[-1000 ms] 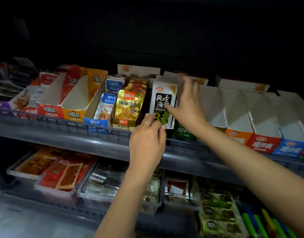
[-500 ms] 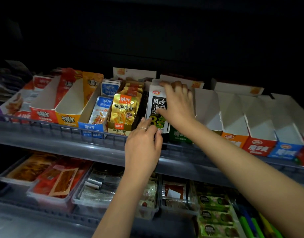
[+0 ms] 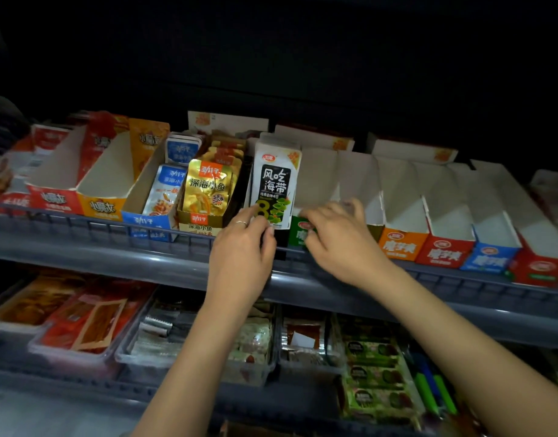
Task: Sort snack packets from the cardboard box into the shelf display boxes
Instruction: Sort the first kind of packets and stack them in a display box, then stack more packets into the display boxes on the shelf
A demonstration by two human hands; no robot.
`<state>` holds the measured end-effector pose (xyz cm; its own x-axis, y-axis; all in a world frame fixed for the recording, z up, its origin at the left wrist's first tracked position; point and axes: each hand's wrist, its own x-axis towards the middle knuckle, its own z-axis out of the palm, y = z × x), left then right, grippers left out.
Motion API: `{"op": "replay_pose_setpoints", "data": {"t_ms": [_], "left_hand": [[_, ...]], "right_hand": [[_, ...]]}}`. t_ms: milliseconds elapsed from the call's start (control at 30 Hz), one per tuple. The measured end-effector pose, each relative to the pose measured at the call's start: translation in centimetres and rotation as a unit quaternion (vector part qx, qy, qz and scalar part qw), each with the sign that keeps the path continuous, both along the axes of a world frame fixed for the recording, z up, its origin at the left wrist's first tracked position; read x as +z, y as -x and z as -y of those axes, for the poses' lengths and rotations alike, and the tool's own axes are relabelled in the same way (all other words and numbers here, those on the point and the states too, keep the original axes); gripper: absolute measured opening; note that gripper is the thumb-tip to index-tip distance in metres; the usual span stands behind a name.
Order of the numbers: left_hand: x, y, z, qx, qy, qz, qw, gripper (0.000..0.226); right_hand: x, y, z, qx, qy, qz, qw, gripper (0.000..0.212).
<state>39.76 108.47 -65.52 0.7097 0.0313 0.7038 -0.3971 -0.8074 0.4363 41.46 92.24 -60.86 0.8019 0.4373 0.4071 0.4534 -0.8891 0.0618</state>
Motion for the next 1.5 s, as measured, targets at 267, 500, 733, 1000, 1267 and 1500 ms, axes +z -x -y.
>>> {"op": "replay_pose_setpoints", "data": {"t_ms": [267,500,733,1000,1267,1500], "left_hand": [[-0.3,-0.1,-0.3,0.0,-0.022,0.022,1.0,0.015],[-0.2,0.8,-0.3,0.018,-0.048,0.027,0.998,0.024],[-2.3,7.6,1.7,-0.11,-0.137,0.094,0.98,0.021],[-15.7,15.2,-0.4,-0.347,-0.417,-0.093,0.835,0.03],[-20.2,18.2,-3.6,-0.358,-0.438,-0.302,0.767,0.029],[-21.0,17.4,-5.7,-0.28,-0.406,-0.341,0.8,0.033]], "right_hand": [[-0.1,2.6,0.5,0.073,-0.056,-0.098,0.991,0.034],[-0.9,3.9,1.3,0.139,-0.197,-0.113,0.964,0.063],[-4.9,9.4,4.5,0.16,-0.29,0.002,0.944,0.035],[-20.4,18.1,9.0,0.035,-0.225,-0.28,0.932,0.019],[-34.3,25.0,10.8,-0.106,-0.146,-0.622,0.762,0.024],[-38.2,24.3,2.8,-0.299,-0.402,-0.601,0.623,0.042]]}}
